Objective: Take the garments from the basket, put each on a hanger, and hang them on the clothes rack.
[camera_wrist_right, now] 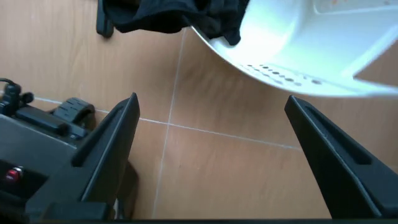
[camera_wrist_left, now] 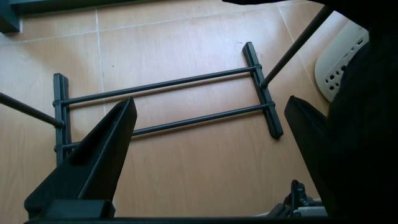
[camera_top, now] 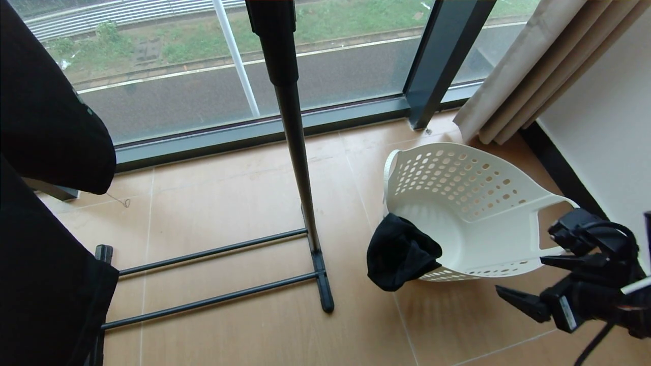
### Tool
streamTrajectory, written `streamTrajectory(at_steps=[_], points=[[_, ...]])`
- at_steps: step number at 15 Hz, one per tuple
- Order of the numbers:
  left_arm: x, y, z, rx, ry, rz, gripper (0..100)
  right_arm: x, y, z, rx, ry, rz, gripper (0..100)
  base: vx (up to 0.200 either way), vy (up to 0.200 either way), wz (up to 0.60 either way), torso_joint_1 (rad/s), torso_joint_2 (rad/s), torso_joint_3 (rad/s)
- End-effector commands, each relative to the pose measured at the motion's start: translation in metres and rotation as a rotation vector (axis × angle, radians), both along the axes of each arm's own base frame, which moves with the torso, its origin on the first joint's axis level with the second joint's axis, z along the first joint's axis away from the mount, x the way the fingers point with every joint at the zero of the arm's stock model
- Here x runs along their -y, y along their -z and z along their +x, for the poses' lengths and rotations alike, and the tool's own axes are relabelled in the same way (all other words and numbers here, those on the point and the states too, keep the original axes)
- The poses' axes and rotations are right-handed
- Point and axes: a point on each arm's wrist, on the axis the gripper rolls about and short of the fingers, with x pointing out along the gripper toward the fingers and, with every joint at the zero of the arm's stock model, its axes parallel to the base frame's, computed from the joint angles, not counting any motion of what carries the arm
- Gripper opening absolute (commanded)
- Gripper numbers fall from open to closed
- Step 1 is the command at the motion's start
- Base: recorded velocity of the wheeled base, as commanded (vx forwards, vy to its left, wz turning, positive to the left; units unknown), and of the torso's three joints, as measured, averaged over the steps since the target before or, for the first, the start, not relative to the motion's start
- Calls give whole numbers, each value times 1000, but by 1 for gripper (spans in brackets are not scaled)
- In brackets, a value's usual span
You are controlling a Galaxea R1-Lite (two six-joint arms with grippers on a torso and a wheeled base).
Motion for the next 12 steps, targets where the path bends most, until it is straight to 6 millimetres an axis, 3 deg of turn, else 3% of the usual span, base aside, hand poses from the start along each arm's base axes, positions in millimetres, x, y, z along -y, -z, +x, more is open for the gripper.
streamTrajectory(at_steps=[1, 5, 12], points=[[0, 0, 0, 0, 0, -1, 100, -13, 8, 62, -55, -31, -48, 100, 0, 0, 0, 0, 0, 0], [0, 0, 0, 0, 0, -1, 100, -23, 9, 113, -28, -63, -113, 100, 0, 0, 0, 0, 0, 0], [0, 0, 0, 0, 1, -1, 100, -31, 30, 152, -46, -95, -228, 100, 0, 0, 0, 0, 0, 0]])
